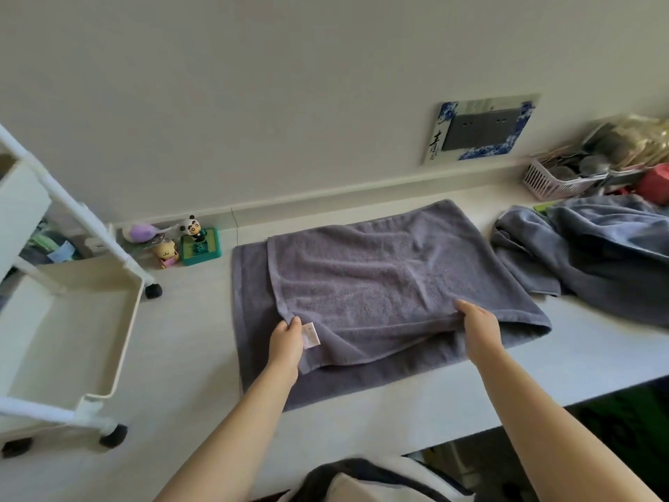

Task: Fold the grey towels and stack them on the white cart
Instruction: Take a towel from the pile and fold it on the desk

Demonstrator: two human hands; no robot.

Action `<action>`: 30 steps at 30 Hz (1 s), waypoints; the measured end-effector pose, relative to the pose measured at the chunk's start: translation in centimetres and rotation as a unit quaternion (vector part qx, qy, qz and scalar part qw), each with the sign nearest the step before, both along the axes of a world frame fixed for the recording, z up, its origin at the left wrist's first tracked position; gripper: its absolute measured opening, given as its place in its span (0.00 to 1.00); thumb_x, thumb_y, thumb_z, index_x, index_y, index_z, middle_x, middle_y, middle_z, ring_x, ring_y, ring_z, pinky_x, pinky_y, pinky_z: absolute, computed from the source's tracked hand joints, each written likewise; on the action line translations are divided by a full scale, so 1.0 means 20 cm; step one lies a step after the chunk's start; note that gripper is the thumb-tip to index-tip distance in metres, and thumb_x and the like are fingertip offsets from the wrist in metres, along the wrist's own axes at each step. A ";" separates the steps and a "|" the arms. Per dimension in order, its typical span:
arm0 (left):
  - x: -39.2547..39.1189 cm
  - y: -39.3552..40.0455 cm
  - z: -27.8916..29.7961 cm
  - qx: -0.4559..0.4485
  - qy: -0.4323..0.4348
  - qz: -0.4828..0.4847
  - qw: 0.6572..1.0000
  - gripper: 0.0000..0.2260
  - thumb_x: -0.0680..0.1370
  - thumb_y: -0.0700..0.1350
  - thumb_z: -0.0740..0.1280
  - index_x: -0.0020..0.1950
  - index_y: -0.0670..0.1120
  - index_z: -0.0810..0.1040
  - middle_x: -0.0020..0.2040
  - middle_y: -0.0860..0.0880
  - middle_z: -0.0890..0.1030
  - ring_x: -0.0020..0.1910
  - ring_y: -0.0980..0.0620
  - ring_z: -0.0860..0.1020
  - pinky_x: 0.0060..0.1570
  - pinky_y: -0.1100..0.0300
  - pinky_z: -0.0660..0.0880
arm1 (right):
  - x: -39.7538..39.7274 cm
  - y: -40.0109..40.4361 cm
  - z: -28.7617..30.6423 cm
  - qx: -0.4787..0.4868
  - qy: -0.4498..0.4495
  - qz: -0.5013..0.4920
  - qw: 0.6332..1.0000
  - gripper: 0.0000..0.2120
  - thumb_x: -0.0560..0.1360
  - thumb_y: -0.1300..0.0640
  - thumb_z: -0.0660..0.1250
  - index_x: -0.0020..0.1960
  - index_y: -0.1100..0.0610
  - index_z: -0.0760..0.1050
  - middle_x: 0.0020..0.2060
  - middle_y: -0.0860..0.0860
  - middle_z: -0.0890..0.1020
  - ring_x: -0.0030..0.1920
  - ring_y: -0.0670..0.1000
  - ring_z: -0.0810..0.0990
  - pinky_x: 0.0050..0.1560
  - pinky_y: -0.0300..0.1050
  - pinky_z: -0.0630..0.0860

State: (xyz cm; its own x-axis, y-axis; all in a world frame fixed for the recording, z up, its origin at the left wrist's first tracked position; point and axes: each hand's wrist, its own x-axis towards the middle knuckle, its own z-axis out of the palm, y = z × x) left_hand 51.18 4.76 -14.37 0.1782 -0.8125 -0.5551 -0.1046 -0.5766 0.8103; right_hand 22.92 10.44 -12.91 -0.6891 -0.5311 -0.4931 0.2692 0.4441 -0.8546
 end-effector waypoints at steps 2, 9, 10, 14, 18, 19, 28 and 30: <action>-0.04 -0.06 0.17 -0.066 -0.036 0.022 0.997 0.15 0.82 0.47 0.57 0.63 0.39 0.73 0.50 0.44 0.77 0.46 0.49 0.73 0.47 0.59 0.68 | -0.01 -0.03 0.12 -0.062 0.025 -0.046 0.997 0.12 0.75 0.58 0.64 0.56 0.59 0.80 0.53 0.50 0.81 0.57 0.49 0.77 0.63 0.44 0.70; 0.24 0.06 0.25 -0.125 -0.251 0.049 0.959 0.13 0.82 0.45 0.55 0.48 0.37 0.73 0.47 0.38 0.78 0.49 0.39 0.76 0.45 0.53 0.68 | 0.18 0.07 0.06 -0.060 0.209 0.039 0.975 0.14 0.78 0.59 0.58 0.53 0.59 0.82 0.55 0.55 0.81 0.58 0.53 0.76 0.61 0.43 0.68; 0.29 0.11 0.14 -0.066 -0.286 0.016 0.956 0.13 0.81 0.45 0.55 0.49 0.37 0.74 0.50 0.36 0.78 0.50 0.37 0.76 0.45 0.52 0.68 | 0.19 0.09 -0.02 -0.001 0.225 0.088 0.970 0.14 0.78 0.58 0.58 0.53 0.60 0.82 0.56 0.56 0.80 0.58 0.55 0.75 0.59 0.43 0.67; 0.41 0.24 -0.10 0.049 -0.312 -0.016 0.949 0.12 0.80 0.41 0.57 0.47 0.35 0.76 0.53 0.33 0.78 0.48 0.36 0.75 0.44 0.53 0.67 | 0.26 0.16 -0.20 0.112 0.325 0.241 0.908 0.18 0.79 0.56 0.60 0.39 0.65 0.80 0.47 0.58 0.79 0.43 0.56 0.75 0.46 0.45 0.67; 0.44 0.23 -0.12 -0.002 -0.290 0.010 0.957 0.14 0.77 0.35 0.59 0.30 0.38 0.65 0.35 0.37 0.73 0.36 0.40 0.69 0.37 0.54 0.64 | 0.25 0.19 -0.17 0.079 0.347 0.219 0.908 0.18 0.78 0.57 0.61 0.36 0.67 0.80 0.40 0.56 0.79 0.38 0.53 0.73 0.41 0.44 0.63; 0.46 0.23 -0.13 -0.010 -0.302 -0.004 0.953 0.15 0.77 0.36 0.59 0.29 0.39 0.64 0.33 0.40 0.71 0.36 0.41 0.68 0.36 0.55 0.62 | 0.25 0.20 -0.17 0.072 0.352 0.222 0.906 0.18 0.78 0.58 0.61 0.35 0.67 0.80 0.38 0.55 0.78 0.37 0.52 0.72 0.40 0.44 0.63; 0.53 0.22 -0.18 -0.058 -0.367 -0.043 0.928 0.14 0.80 0.43 0.60 0.35 0.43 0.66 0.40 0.36 0.78 0.39 0.39 0.72 0.36 0.53 0.62 | 0.25 0.22 -0.18 0.044 0.346 0.230 0.908 0.19 0.75 0.54 0.61 0.33 0.62 0.82 0.33 0.53 0.80 0.37 0.51 0.75 0.40 0.42 0.62; 0.52 0.23 -0.19 -0.066 -0.389 -0.054 0.917 0.10 0.81 0.43 0.58 0.41 0.41 0.69 0.43 0.36 0.79 0.43 0.36 0.76 0.36 0.54 0.64 | 0.25 0.23 -0.19 0.059 0.347 0.255 0.900 0.16 0.75 0.56 0.62 0.36 0.60 0.84 0.35 0.52 0.81 0.39 0.50 0.76 0.42 0.40 0.63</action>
State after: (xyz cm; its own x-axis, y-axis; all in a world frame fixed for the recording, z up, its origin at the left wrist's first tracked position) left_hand 61.64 9.46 -18.20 0.3932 -0.8995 -0.1905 -0.7310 -0.4315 0.5287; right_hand 27.87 15.00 -16.71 -0.5343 -0.8380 -0.1111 -0.5771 0.4576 -0.6765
